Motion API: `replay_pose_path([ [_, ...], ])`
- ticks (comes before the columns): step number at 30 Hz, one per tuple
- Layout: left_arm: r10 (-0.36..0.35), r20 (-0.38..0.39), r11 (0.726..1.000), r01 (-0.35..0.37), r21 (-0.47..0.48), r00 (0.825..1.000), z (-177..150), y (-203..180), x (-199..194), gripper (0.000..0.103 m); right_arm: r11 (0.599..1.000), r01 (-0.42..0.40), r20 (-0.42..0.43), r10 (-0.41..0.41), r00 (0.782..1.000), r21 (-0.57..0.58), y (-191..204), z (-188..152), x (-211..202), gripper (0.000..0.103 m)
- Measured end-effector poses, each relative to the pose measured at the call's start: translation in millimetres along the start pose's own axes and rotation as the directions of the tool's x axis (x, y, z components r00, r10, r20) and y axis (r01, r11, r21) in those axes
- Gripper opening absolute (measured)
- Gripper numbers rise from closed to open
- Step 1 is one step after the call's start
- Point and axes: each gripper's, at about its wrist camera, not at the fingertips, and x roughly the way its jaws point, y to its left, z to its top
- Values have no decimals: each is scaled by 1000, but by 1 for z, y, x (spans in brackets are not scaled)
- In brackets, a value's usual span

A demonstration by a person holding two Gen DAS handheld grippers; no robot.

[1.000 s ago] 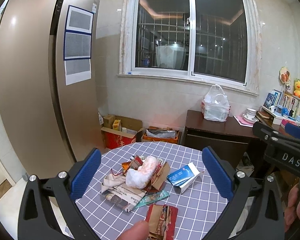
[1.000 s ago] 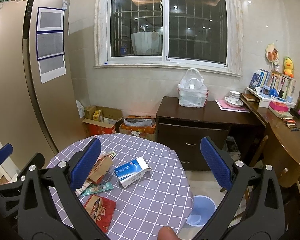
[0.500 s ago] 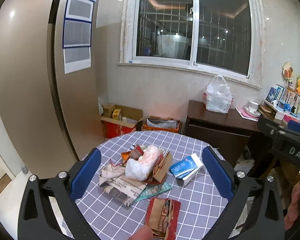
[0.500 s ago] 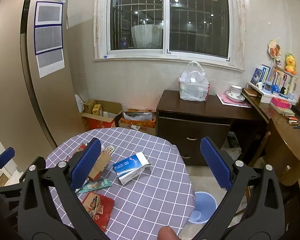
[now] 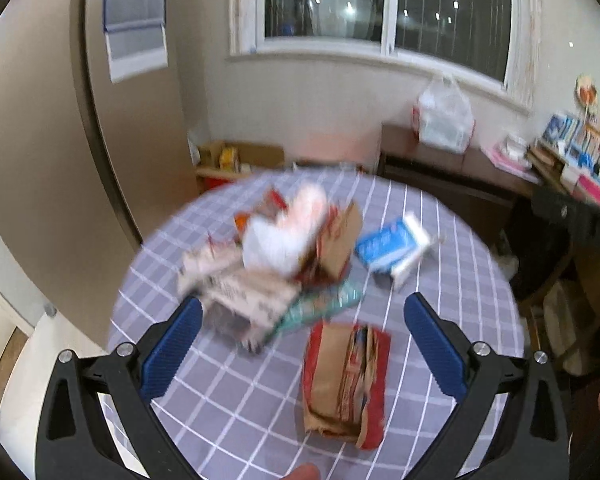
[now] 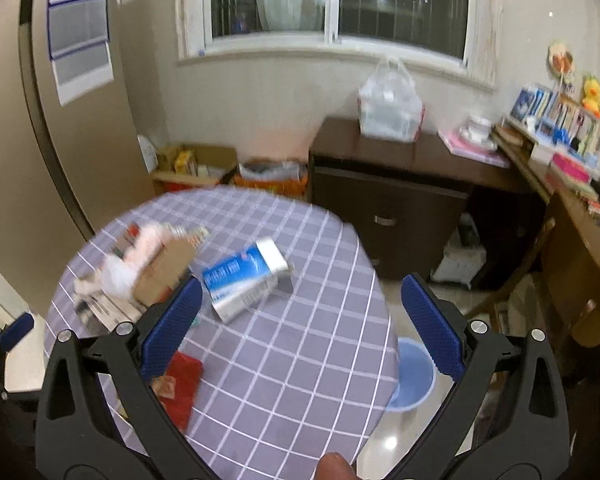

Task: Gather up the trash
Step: 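Grasp the blue-white milk carton with the right gripper while the left grasps the brown-red paper bag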

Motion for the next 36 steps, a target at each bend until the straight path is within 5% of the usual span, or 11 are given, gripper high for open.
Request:
replay_pose_path([
  [13,-71,-186,997,74,7,980,-41,-9,69,98,1000,21,-177,-18,984,15,-14,-40,62,98],
  [14,-84,-189,996,88,13,978,-42,-12,72,96,1000,21,-182,-17,983,16,-14,-40,64,98],
  [16,-118,-214,992,125,18,970,-44,-18,80,62,1000,12,-191,-8,982,23,-13,-40,70,98],
  [17,-139,-227,990,144,7,964,-45,-18,83,58,1000,7,-201,-2,980,25,-13,-41,75,98],
  [29,-136,-166,991,130,-43,977,-37,-1,70,55,985,-144,-254,164,953,94,26,-20,161,96],
  [32,-118,-154,992,110,-59,981,-35,6,66,55,982,-147,-268,175,947,119,35,-14,180,74],
  [33,-113,-151,993,104,-63,982,-35,8,65,55,981,-151,-299,182,937,123,38,-15,190,54],
  [36,-101,-149,993,92,-69,984,-34,11,63,55,975,-178,-308,212,928,133,40,-18,198,34],
])
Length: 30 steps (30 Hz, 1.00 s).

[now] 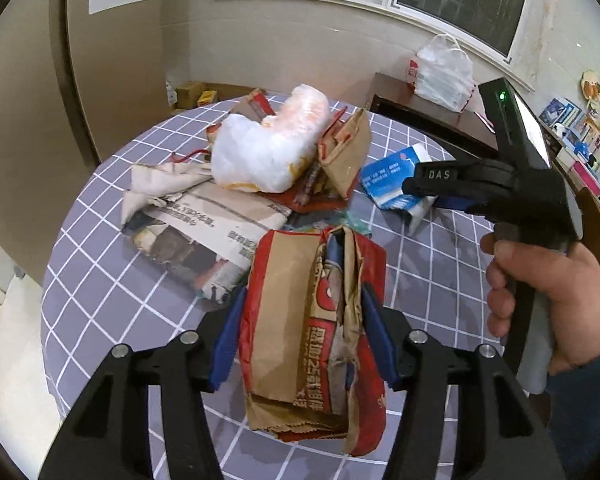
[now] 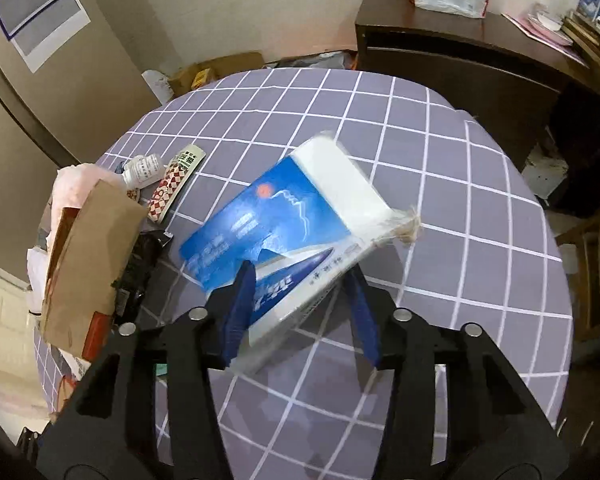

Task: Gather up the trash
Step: 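Grasp the blue-white milk carton with the right gripper while the left grasps the brown-red paper bag, then carry the carton and paper bag to the blue wastebasket and release both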

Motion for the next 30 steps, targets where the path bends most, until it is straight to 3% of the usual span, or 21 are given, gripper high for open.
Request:
replay_pose_path([
  [1,2,1,1000,-2,0,1000,0,0,0,55,1000,-10,1,10,1000,-3,-1,0,-1,26],
  [3,6,4,1000,-6,-2,1000,2,-1,-1,55,999,-38,0,38,999,0,-6,-3,-5,22],
  [15,-26,38,998,24,62,999,19,-42,-2,55,990,-107,96,97,991,96,-91,-16,-61,21],
  [24,-107,65,981,95,170,992,50,-123,8,55,966,-120,192,76,979,229,-177,-16,-110,21],
  [30,-192,22,946,179,271,981,61,-194,29,55,935,-55,208,-20,978,350,-251,-28,-122,21],
])
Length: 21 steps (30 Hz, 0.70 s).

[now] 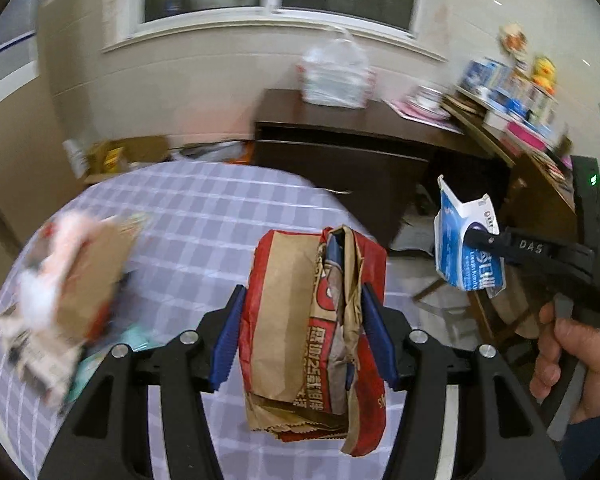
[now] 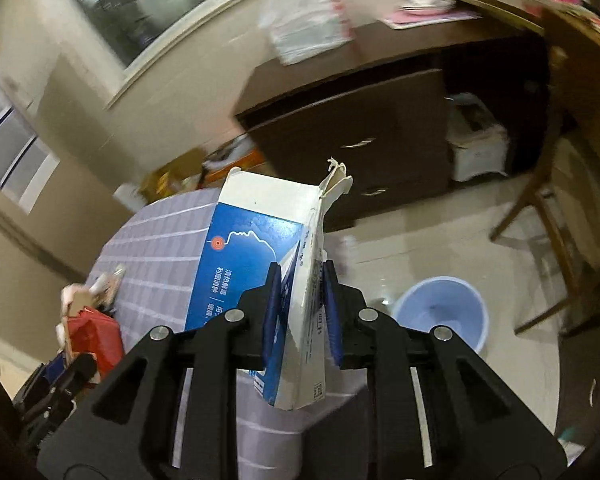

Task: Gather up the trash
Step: 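Carry the carton and paper bag to the blue wastebasket and release both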

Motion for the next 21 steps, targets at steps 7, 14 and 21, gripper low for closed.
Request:
replay_pose_path([
  [7,-99,-88,986,109,122,991,13,-89,61,56,979,124,-56,-117,992,160,-101,2,19,21],
  [14,-103,-234,964,155,216,967,2,-163,137,56,942,208,-192,-160,968,264,-173,-23,70,21],
  [21,-41,-383,954,150,259,923,-15,-195,210,58,910,207,-266,-113,958,360,-212,-45,113,35],
])
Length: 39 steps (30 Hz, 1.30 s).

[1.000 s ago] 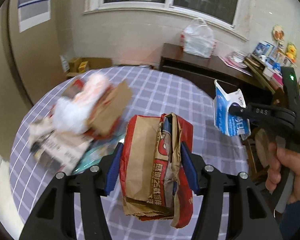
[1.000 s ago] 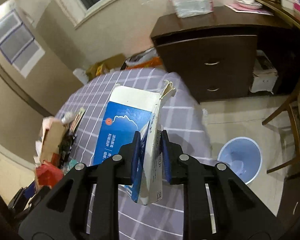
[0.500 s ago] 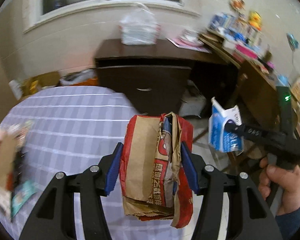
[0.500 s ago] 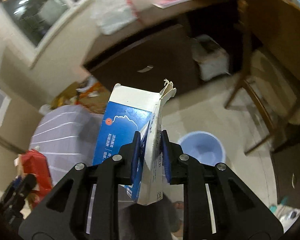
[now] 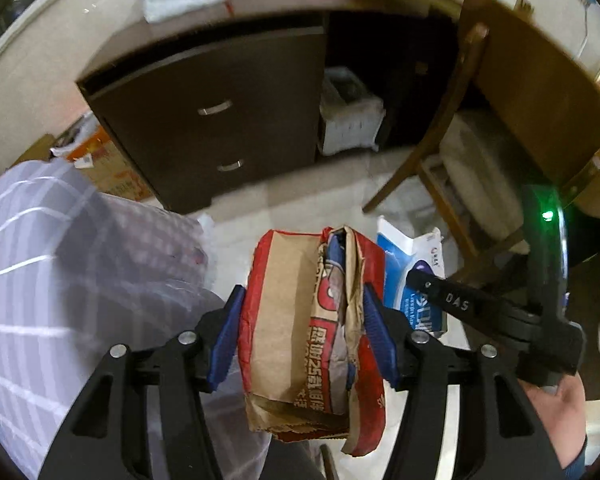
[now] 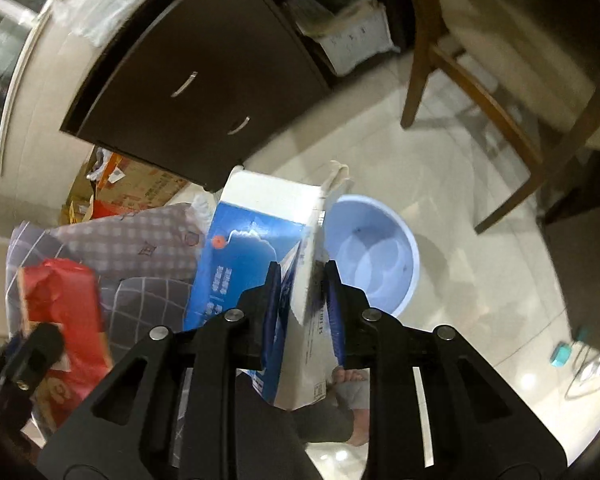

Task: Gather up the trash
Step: 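Carry the carton and paper bag to the blue wastebasket and release both, then move both open grippers back over the table trash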

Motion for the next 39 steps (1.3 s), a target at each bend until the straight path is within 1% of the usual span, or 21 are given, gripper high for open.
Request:
replay_pose_path([
  [1,-6,-17,1000,6,-4,1000,2,1,5,60,1000,-11,-5,11,1000,21,-6,1,4,63],
  [2,-16,-28,1000,16,-8,999,5,-1,9,65,999,-10,-2,10,1000,39,-11,1,6,72],
  [3,-15,-31,1000,15,-6,999,6,-2,10,77,999,-8,9,7,1000,51,-16,1,4,74],
  [5,5,1,1000,-5,2,1000,8,0,3,85,998,-13,16,12,1000,65,-21,1,0,74],
  [6,8,10,1000,-8,7,1000,9,1,3,85,997,-9,23,8,1000,73,-24,0,-3,75],
  [8,3,18,1000,-3,17,1000,9,0,-3,85,997,0,43,-3,999,77,-25,0,-12,81],
  [9,4,24,1000,-5,17,1000,9,0,-4,85,997,4,55,-8,998,76,-26,0,-17,87],
  [13,9,66,1000,-9,-2,998,6,6,-22,85,998,14,95,-20,995,57,-17,-1,-37,95],
  [20,18,155,999,-12,-38,988,-4,27,-67,87,1000,25,175,-27,984,13,9,-6,-77,96],
  [24,19,213,998,-7,-57,977,-11,39,-97,87,999,15,218,-8,976,-33,35,-14,-103,96],
  [25,23,232,998,-9,-62,972,-14,43,-107,87,999,14,230,-3,973,-47,43,-16,-110,96],
  [27,33,266,997,-14,-72,963,-19,50,-124,91,998,7,247,10,969,-68,55,-19,-120,96],
  [30,48,312,996,-20,-92,949,-27,63,-148,92,994,2,276,29,961,-111,80,-26,-136,97],
  [33,57,342,993,-19,-113,938,-34,76,-168,92,988,-5,291,50,955,-153,104,-32,-148,97],
  [39,96,409,985,-28,-170,908,-61,110,-209,94,966,-8,314,92,945,-258,158,-53,-168,97],
])
